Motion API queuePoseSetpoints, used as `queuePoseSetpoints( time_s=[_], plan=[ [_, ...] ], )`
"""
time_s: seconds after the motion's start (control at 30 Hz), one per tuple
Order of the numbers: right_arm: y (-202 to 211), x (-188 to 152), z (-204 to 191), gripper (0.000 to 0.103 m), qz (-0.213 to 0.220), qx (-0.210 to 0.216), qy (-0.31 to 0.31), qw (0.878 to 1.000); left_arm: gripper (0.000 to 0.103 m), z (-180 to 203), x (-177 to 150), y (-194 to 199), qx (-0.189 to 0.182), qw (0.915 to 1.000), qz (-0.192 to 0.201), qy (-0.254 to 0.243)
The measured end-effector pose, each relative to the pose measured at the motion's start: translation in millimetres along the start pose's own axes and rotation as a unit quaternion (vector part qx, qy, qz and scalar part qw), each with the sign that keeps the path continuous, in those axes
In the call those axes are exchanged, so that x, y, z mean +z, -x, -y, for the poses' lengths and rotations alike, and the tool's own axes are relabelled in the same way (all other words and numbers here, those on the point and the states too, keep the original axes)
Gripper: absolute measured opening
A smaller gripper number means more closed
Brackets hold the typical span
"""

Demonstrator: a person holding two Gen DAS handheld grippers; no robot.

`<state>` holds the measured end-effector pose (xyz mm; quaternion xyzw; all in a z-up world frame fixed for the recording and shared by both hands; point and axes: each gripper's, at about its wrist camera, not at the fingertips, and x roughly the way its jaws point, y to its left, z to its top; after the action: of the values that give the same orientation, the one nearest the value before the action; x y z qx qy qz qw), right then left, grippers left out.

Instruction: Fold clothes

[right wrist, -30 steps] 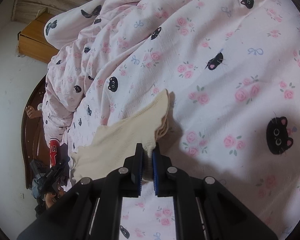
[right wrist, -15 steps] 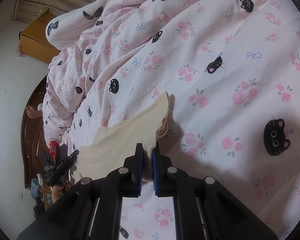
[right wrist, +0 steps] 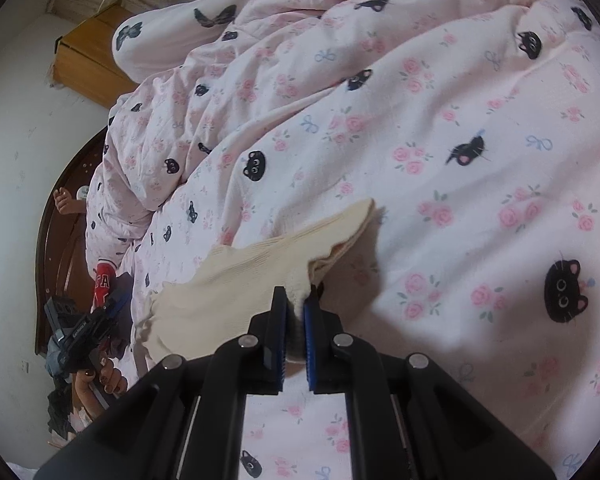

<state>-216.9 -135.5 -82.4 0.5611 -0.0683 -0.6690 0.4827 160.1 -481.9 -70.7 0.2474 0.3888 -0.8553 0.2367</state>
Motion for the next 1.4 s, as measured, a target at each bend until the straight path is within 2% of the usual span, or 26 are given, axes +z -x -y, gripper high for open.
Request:
queuePoseSetpoints(
  time_s=[0.13,0.37,0.63,0.73,0.9,1.07,1.23,1.4],
  plan=[
    [-5,-1,-18,0.008,0.002,-0.012,0.022,1.0,0.018,-1,-2,1,0.0,0.9999,-0.01,0.0],
    [-22,-8,-89,0.008,-0.01,-0.034,0.121,0.992,0.019,-11,-2,-6,0.016,0.999,-0.04,0.01],
    [-50,-18,-146,0.008,-0.032,-0.022,0.175,0.984,0.019,-26,-5,-14,0.035,0.9961,-0.077,0.026],
    [-61,-20,-169,0.008,-0.038,-0.013,0.191,0.981,0.019,-31,-3,-9,0.038,0.996,-0.073,0.035],
    [-90,-29,-209,0.008,-0.061,-0.006,0.226,0.972,0.019,-52,5,4,0.03,0.9952,-0.052,0.077],
    [-132,-48,-241,0.008,-0.1,0.004,0.252,0.963,0.019,-56,8,5,0.03,0.995,-0.054,0.079],
    [-173,-72,-258,0.008,-0.14,-0.008,0.277,0.95,0.019,-57,8,4,0.023,0.9947,-0.062,0.079],
    [-196,-85,-260,0.008,-0.163,-0.028,0.289,0.943,0.019,-58,8,5,0.016,0.9941,-0.067,0.084]
  ],
)
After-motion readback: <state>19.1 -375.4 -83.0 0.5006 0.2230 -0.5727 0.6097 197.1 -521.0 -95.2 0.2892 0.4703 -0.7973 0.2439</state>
